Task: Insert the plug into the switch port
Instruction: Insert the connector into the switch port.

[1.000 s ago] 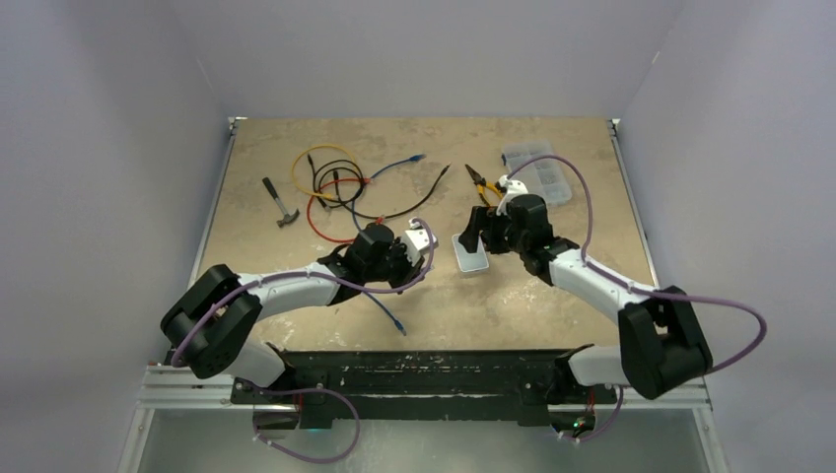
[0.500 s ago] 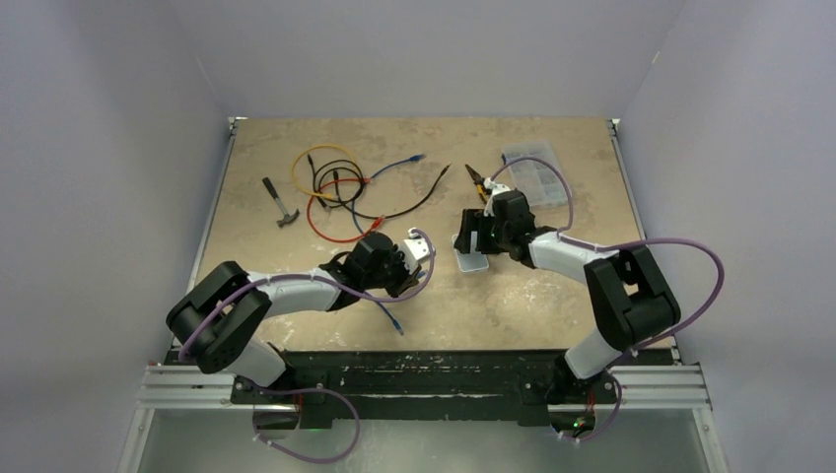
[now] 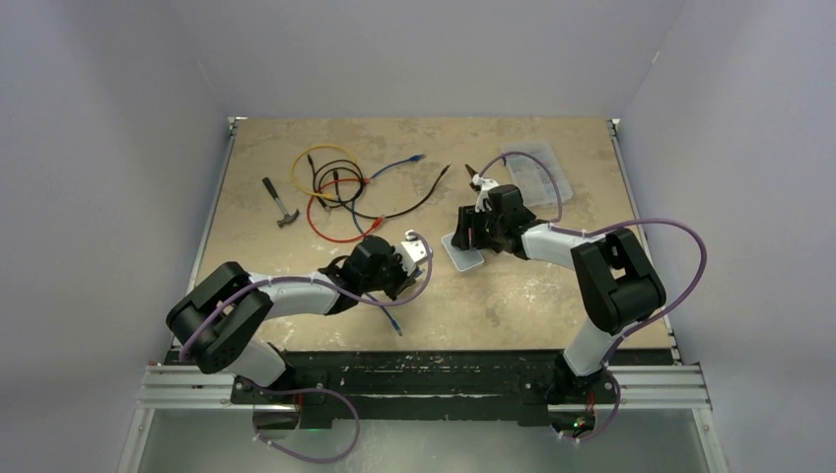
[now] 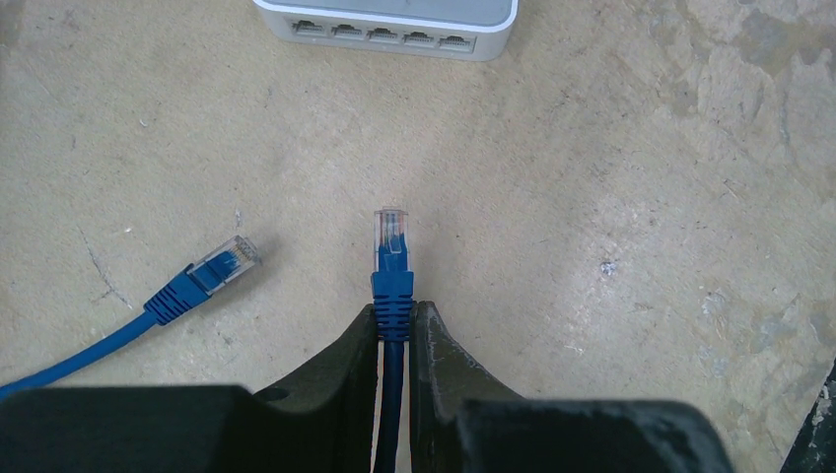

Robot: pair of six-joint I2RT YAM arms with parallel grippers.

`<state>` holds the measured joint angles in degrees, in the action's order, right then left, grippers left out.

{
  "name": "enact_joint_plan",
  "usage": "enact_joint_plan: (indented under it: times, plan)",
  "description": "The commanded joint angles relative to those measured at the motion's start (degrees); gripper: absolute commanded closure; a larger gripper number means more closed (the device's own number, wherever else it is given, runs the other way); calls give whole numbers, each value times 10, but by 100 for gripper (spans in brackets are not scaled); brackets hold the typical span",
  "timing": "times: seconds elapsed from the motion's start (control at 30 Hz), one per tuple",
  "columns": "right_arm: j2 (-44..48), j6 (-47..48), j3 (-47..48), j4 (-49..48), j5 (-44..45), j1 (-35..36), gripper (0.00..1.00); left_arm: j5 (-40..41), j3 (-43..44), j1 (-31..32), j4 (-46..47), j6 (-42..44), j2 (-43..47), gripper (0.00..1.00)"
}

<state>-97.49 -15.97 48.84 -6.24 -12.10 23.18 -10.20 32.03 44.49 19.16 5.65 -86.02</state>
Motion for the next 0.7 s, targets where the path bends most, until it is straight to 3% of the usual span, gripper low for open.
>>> enact_joint_plan:
  times: [0.0, 0.37, 0.67]
  plan:
    - [17, 22, -4, -18, -43, 0, 41, 17, -13, 8, 41, 1, 8, 100]
    - [30, 7, -32, -50, -83, 0, 41, 85, -10, 34, 120, -41, -19, 100]
    - [35, -8, -51, -77, -118, 0, 40, 94, 35, 46, 104, -72, -78, 100]
